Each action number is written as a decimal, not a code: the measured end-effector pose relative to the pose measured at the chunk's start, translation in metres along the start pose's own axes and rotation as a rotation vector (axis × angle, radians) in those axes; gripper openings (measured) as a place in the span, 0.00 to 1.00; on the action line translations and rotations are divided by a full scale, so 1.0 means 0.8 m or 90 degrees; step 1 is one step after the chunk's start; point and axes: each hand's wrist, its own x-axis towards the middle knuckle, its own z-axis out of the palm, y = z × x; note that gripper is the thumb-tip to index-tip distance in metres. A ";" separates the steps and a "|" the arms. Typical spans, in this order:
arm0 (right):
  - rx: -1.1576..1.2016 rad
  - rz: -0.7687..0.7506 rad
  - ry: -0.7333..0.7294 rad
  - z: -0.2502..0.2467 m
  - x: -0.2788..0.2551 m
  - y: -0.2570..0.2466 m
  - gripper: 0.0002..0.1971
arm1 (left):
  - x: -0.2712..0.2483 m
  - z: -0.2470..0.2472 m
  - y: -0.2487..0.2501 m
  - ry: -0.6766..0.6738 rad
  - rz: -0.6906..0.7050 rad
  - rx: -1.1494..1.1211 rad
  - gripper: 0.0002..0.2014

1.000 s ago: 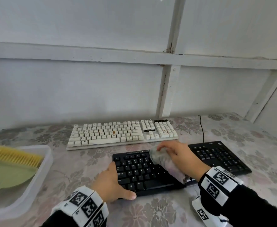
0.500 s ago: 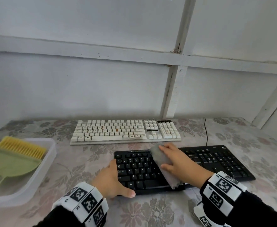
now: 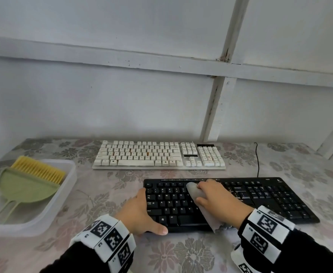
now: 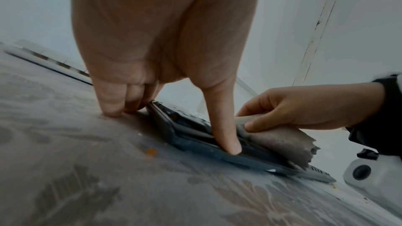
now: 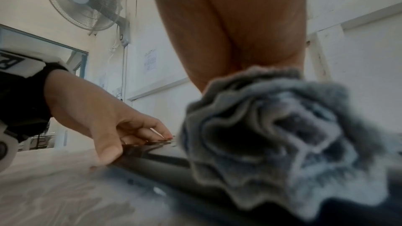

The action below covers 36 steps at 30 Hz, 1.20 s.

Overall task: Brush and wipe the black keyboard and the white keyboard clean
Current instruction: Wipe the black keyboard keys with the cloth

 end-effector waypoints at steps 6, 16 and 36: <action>0.073 -0.092 0.021 -0.020 0.032 -0.060 0.08 | 0.000 -0.008 -0.003 -0.013 -0.020 -0.019 0.47; -0.114 -0.193 -0.011 0.020 0.048 -0.120 0.10 | 0.005 -0.006 -0.007 0.010 -0.005 0.047 0.51; 0.026 -0.090 -0.050 -0.036 0.042 -0.078 0.18 | -0.002 -0.009 -0.001 -0.012 -0.010 -0.049 0.51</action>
